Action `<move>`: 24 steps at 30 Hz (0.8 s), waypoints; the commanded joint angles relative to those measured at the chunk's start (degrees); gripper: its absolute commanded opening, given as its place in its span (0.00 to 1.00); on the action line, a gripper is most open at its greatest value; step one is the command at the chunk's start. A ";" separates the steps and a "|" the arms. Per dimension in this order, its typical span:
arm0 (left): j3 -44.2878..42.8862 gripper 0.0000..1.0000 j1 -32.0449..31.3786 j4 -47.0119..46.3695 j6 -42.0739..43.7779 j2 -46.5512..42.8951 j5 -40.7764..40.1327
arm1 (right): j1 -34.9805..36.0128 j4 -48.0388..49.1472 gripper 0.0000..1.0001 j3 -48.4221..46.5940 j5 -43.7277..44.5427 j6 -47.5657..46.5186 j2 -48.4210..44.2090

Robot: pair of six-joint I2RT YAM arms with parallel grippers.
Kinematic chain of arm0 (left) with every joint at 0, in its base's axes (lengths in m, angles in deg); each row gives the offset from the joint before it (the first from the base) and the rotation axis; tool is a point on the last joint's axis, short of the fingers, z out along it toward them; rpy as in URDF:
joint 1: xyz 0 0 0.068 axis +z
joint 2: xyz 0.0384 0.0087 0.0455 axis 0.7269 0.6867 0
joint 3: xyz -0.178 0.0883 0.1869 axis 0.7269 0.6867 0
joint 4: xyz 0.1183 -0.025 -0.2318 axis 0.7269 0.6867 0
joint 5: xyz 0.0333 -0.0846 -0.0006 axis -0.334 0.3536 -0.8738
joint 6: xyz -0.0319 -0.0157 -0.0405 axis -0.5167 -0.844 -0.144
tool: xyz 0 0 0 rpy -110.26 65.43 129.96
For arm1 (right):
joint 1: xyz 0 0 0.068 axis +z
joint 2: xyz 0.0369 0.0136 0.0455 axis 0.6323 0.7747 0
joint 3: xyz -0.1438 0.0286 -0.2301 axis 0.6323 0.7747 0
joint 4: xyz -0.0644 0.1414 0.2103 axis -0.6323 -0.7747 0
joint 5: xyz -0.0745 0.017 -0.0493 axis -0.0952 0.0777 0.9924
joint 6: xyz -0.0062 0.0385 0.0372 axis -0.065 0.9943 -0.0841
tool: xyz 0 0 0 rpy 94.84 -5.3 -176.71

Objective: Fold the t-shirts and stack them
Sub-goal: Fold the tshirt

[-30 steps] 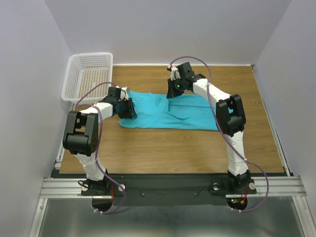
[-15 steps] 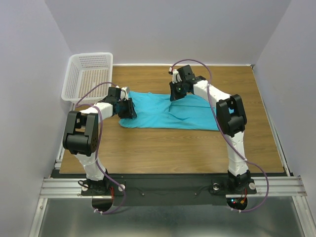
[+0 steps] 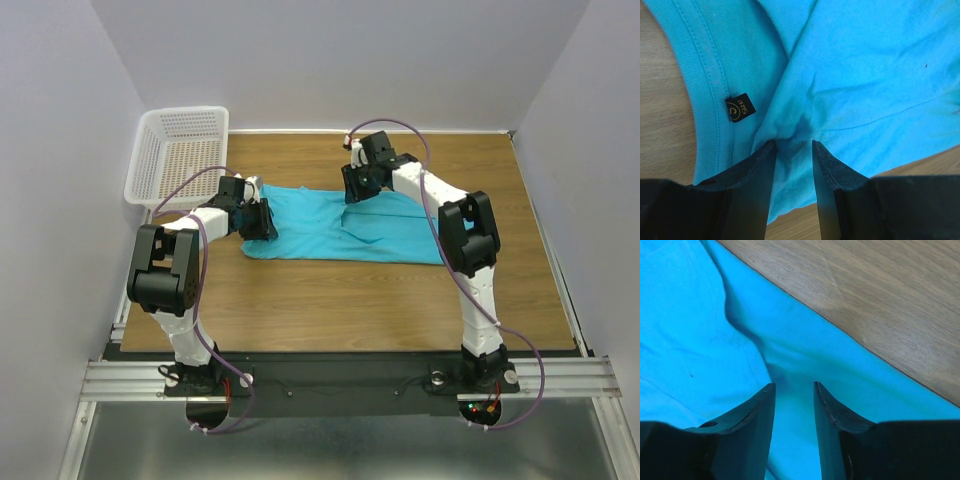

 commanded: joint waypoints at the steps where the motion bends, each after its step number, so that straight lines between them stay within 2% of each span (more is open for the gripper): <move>1: -0.91 0.47 -0.28 -0.17 1.11 -2.70 1.90 | -0.43 0.84 0.45 -2.42 2.11 -3.30 -4.38; 4: -2.05 0.49 -0.19 -0.08 0.85 -5.24 3.92 | -1.83 0.84 0.51 -1.11 -1.40 -6.72 -8.59; 5: -2.84 0.53 -0.28 0.10 0.67 -6.04 4.19 | -2.36 0.84 0.51 -0.23 -2.54 -7.69 -10.17; 8: -3.99 0.54 -0.19 1.15 0.32 -9.81 2.61 | -6.14 0.84 0.53 5.21 -13.33 -13.92 -16.67; 11: -3.91 0.56 -0.02 2.12 -0.56 -14.73 -4.48 | -10.96 0.84 0.54 12.07 -21.16 -18.41 -22.83; 14: -1.10 0.64 1.03 1.51 -3.89 -20.88 -8.37 | -16.33 0.76 0.55 20.06 -24.95 -21.84 -28.71; 16: 5.82 0.72 2.61 0.63 -8.52 -26.31 -10.05 | -19.66 0.76 0.56 25.15 -26.54 -23.78 -32.57; 22: 20.52 0.73 4.55 -3.76 -24.17 -39.33 -7.42 | -23.64 0.93 0.58 32.82 -26.29 -24.48 -38.31; 24: 25.44 0.73 4.64 -6.05 -26.65 -41.28 -5.40 | -25.03 1.02 0.59 33.62 -25.40 -24.83 -38.23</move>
